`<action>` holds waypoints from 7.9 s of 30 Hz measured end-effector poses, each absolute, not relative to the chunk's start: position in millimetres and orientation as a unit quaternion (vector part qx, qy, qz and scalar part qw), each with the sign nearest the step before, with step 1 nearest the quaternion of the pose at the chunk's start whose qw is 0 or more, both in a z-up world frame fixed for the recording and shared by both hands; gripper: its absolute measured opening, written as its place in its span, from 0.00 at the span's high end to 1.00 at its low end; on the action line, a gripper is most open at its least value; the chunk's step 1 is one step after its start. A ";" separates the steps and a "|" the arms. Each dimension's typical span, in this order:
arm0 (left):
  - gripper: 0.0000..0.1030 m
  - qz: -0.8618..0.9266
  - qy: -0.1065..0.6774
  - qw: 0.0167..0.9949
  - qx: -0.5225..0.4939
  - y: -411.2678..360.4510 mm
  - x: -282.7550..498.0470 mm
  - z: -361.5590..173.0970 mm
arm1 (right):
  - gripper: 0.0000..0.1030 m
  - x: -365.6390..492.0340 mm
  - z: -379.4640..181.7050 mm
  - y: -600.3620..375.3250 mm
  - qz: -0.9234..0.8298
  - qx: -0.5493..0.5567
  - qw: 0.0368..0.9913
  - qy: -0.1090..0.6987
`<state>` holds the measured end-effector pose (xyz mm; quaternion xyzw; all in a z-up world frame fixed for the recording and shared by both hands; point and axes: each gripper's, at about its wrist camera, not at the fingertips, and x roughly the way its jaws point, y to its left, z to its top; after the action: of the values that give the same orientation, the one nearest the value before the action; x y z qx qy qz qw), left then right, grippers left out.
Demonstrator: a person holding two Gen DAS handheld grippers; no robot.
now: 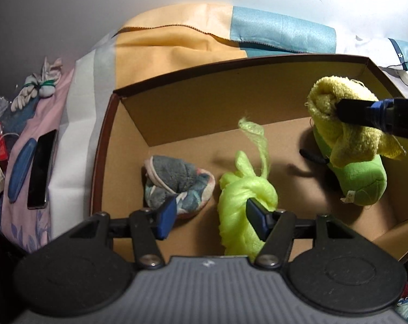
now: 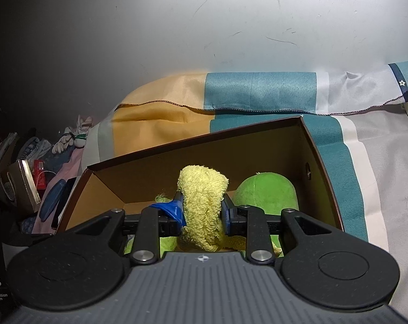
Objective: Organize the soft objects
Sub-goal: 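Release the mesh puff with the left gripper while the right lowers and releases the yellow towel, then move both grippers back out of the box toward the pile beside it, then lower the left gripper to the pink teddy bear while the right approaches the teal mesh bag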
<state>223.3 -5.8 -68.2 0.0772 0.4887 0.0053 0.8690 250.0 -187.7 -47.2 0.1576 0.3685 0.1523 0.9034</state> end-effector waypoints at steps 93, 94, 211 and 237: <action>0.18 0.042 0.428 0.901 0.052 -4.8 107.4 -10.9 | 0.81 116.8 14.5 -185.5 0.165 0.138 0.923 0.318; 0.18 0.042 0.428 0.901 0.053 -5.6 107.6 -10.7 | 0.81 116.4 14.8 -185.5 0.165 0.138 0.923 0.318; 0.13 -0.021 0.467 0.878 -0.104 47.0 -10.7 -75.3 | 0.78 35.6 -40.3 -216.6 0.231 0.111 0.879 0.402; 0.11 -0.054 0.514 0.856 -0.028 48.3 20.1 -107.0 | 0.78 21.5 -63.5 -249.1 0.117 0.143 0.861 0.473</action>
<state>20.1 48.3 -107.0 -0.0282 0.5136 -0.0541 0.8558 21.5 -249.1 -63.5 0.1433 0.4732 0.1171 0.8613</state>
